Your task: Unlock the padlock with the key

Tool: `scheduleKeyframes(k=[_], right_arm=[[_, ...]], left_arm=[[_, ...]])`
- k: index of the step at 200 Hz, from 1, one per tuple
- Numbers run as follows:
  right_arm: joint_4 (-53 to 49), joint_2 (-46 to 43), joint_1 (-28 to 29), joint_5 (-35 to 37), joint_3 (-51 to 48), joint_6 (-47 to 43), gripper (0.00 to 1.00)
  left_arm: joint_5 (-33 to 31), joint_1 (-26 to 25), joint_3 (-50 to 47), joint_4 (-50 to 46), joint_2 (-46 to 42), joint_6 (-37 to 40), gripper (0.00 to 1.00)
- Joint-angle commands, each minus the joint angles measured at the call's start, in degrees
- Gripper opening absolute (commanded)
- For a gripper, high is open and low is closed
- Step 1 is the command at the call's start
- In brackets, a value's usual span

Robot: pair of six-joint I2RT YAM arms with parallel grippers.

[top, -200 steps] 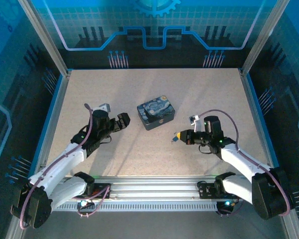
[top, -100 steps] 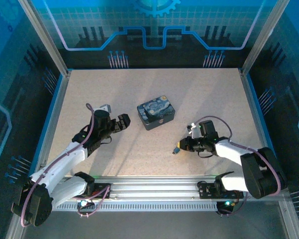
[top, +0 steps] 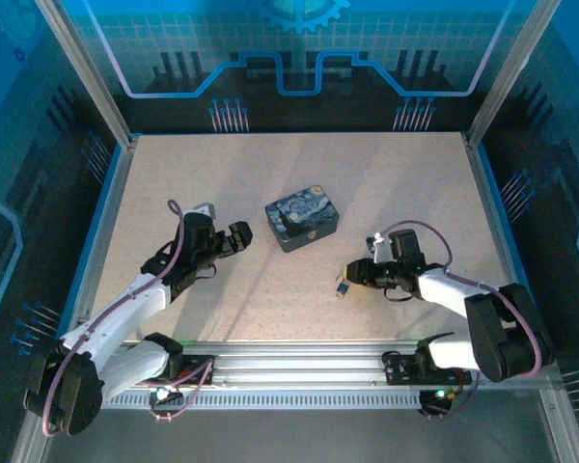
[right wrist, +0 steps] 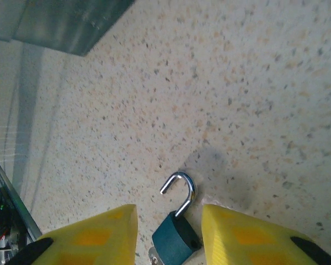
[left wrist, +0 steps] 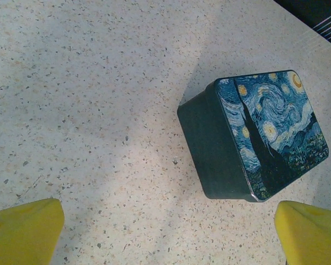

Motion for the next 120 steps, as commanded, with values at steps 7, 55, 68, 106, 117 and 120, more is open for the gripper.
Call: scheduleKeyframes(k=[7, 55, 68, 106, 117, 120], right_arm=[[-3.4, -4.6, -2.1, 2.4, 2.9, -1.9, 0.41], [-8.1, -11.3, -6.1, 6.8, 7.0, -4.3, 0.55], [-8.8, -12.6, -7.2, 8.6, 7.8, -4.9, 0.6], [-7.6, -15.2, -11.5, 14.9, 8.0, -7.6, 0.76], [-6.2, -15.5, -13.3, 16.6, 7.6, -8.3, 0.81], [-5.8, -15.6, -13.8, 16.9, 7.5, -8.5, 0.83]], left_arm=[[0.1, 1.2, 1.7, 0.3, -0.2, 1.4, 0.99], [-3.0, 3.6, 3.1, -1.2, -2.8, 3.6, 0.99], [-4.9, 4.1, 3.6, -1.9, -3.5, 5.0, 0.99], [-12.2, 5.2, 3.2, -2.8, -5.6, 10.9, 0.99], [-14.6, 5.5, 2.0, -1.1, -6.5, 13.3, 0.99], [-15.2, 5.5, 1.6, -0.5, -6.7, 13.9, 0.99]])
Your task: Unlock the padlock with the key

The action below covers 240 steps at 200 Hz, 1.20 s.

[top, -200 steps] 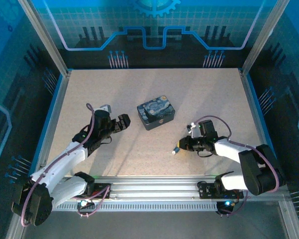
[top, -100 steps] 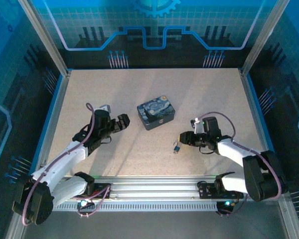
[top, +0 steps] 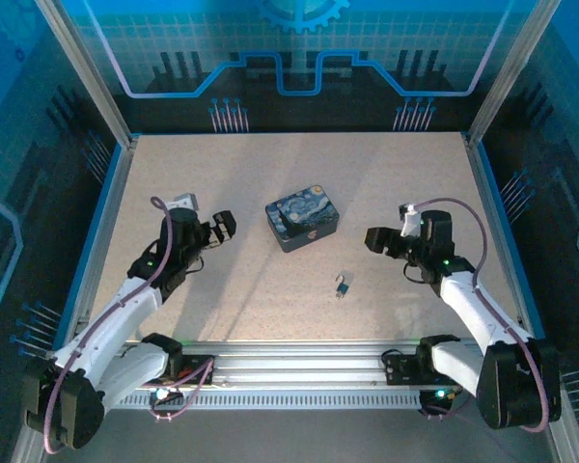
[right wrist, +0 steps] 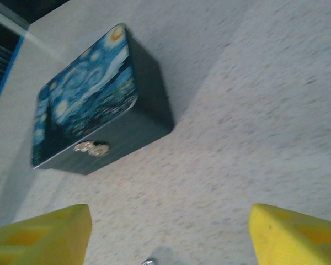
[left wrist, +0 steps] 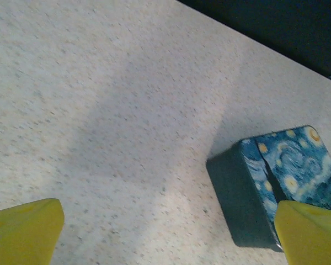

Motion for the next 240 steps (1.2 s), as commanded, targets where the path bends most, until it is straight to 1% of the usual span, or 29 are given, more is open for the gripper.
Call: scheduleKeyframes(k=[1, 21, 28, 58, 94, 113, 120, 149, 157, 181, 189, 208, 240], right_arm=[[0.7, -1.2, -3.6, 5.9, 0.4, -2.6, 0.83], [3.3, -1.5, -5.7, 9.0, 0.0, -3.8, 0.96], [4.3, -1.6, -6.1, 9.9, -0.2, -4.3, 1.0], [8.8, -1.2, -6.5, 13.0, -0.8, -8.2, 1.0], [13.4, 1.7, -6.5, 18.0, -2.9, -14.0, 1.0], [18.7, 3.6, -6.4, 19.1, -5.6, -15.8, 1.0], [22.2, 4.6, -6.4, 19.1, -6.4, -16.2, 1.0], [32.3, 10.4, -6.4, 18.2, -8.6, -17.4, 1.0], [32.2, 11.5, -6.3, 17.5, -7.7, -17.9, 1.0], [39.8, 14.9, -4.9, 15.1, -8.1, -19.4, 1.0], [39.5, 15.6, -4.0, 15.9, -7.3, -20.9, 1.0], [44.7, 18.6, -2.4, 16.4, -8.1, -24.0, 1.0], [53.9, 25.8, -0.9, 16.9, -9.5, -25.5, 1.0]], left_arm=[[-7.7, 1.0, -0.7, 1.3, -2.1, 7.1, 0.99], [-10.9, 1.8, -3.3, 5.2, -3.7, 10.0, 0.99], [-11.6, 2.2, -4.2, 6.4, -4.1, 10.6, 0.99], [-14.5, 3.4, -7.2, 10.5, -4.2, 12.7, 0.99], [-15.2, 3.7, -10.8, 16.5, -3.2, 17.0, 0.99], [-16.4, 3.7, -12.8, 19.2, -2.9, 18.5, 0.99], [-16.4, 3.8, -13.2, 19.6, -2.7, 18.8, 0.99], [-13.6, 4.6, -13.6, 21.4, -0.3, 20.4, 0.99], [-12.7, 4.8, -13.5, 22.2, 0.9, 20.9, 0.99], [-11.1, 5.2, -13.7, 25.0, 4.6, 22.8, 0.99], [-10.5, 5.5, -13.8, 26.2, 5.9, 23.0, 0.99], [-8.2, 6.5, -14.8, 30.5, 8.9, 23.3, 0.99], [-5.5, 8.2, -17.1, 40.2, 14.9, 22.9, 0.99]])
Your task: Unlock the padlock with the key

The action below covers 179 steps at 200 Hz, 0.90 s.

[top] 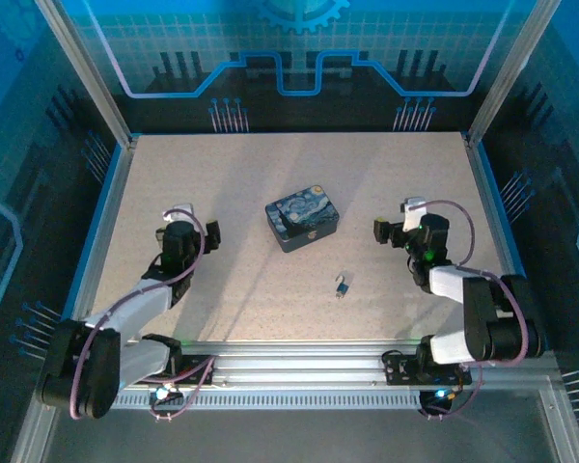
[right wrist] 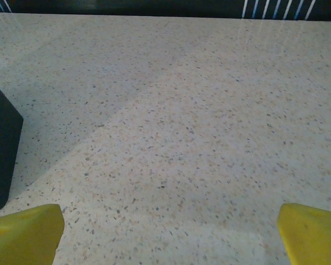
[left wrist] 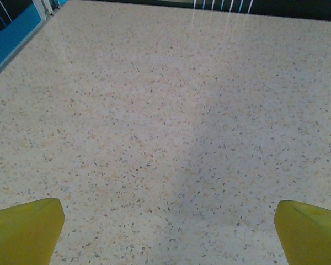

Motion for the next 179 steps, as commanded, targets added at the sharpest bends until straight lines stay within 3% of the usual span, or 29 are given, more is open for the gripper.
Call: scheduleKeyframes(k=[1, 23, 76, 117, 139, 158, 179], right_arm=[[10.4, 4.4, 1.4, 0.2, -1.2, -3.3, 1.0], [2.5, 4.4, 1.2, 0.9, 2.6, -2.7, 1.0], [3.1, 4.5, 1.1, 1.2, 2.5, -2.3, 1.0], [3.2, 4.6, 1.3, 1.2, 2.5, -2.4, 1.0], [3.1, 4.6, 1.3, 1.3, 2.5, -2.4, 1.0], [3.1, 4.6, 1.3, 1.3, 2.5, -2.4, 1.0], [3.1, 4.6, 1.2, 1.3, 2.4, -2.5, 1.0]], left_arm=[[3.6, 1.4, -2.0, 9.9, 3.7, 1.1, 0.99], [5.2, 1.6, -1.2, 12.8, 6.4, 2.9, 0.99], [9.0, 3.4, -1.8, 27.6, 14.0, 10.0, 0.99], [13.7, 5.5, -4.5, 43.4, 24.4, 10.5, 0.99], [15.9, 6.4, -3.6, 39.9, 23.6, 9.5, 0.99], [18.7, 8.8, 0.6, 31.3, 23.2, 7.4, 0.99], [21.2, 10.5, 0.2, 31.9, 23.1, 6.1, 0.99]])
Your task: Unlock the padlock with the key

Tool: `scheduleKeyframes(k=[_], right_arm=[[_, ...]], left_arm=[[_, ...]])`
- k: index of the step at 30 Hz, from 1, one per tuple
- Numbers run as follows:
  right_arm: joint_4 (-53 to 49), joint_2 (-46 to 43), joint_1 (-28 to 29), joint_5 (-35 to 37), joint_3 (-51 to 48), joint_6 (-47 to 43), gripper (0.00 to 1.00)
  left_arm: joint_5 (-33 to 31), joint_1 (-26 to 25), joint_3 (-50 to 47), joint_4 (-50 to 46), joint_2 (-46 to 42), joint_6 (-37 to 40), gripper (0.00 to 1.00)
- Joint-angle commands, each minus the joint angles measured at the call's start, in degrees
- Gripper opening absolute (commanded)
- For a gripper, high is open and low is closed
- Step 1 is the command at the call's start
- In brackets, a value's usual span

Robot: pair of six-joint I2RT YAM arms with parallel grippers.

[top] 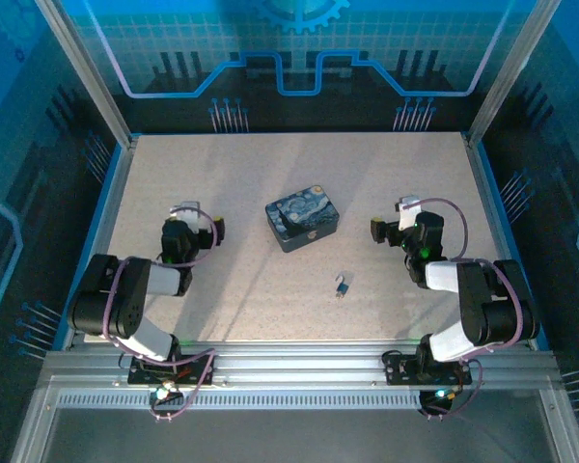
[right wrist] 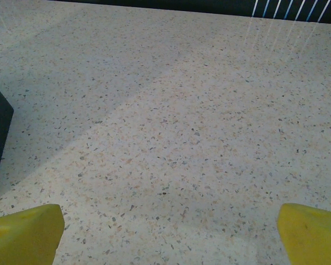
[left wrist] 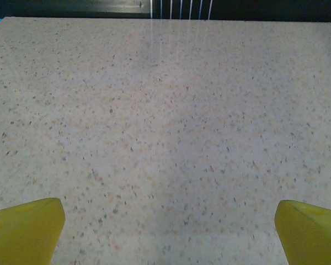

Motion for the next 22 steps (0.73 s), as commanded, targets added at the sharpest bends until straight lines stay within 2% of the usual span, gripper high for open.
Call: scheduleKeyframes(k=[1, 22], right_arm=[[1.2, 0.3, 0.4, 0.6, 0.9, -0.6, 1.0], [1.2, 0.3, 0.6, 1.0, 1.1, -0.8, 1.0]], left_arm=[[4.8, 2.0, 1.3, -0.6, -0.4, -1.9, 0.99], [4.8, 1.9, 1.3, -0.4, -0.3, -1.8, 0.99]])
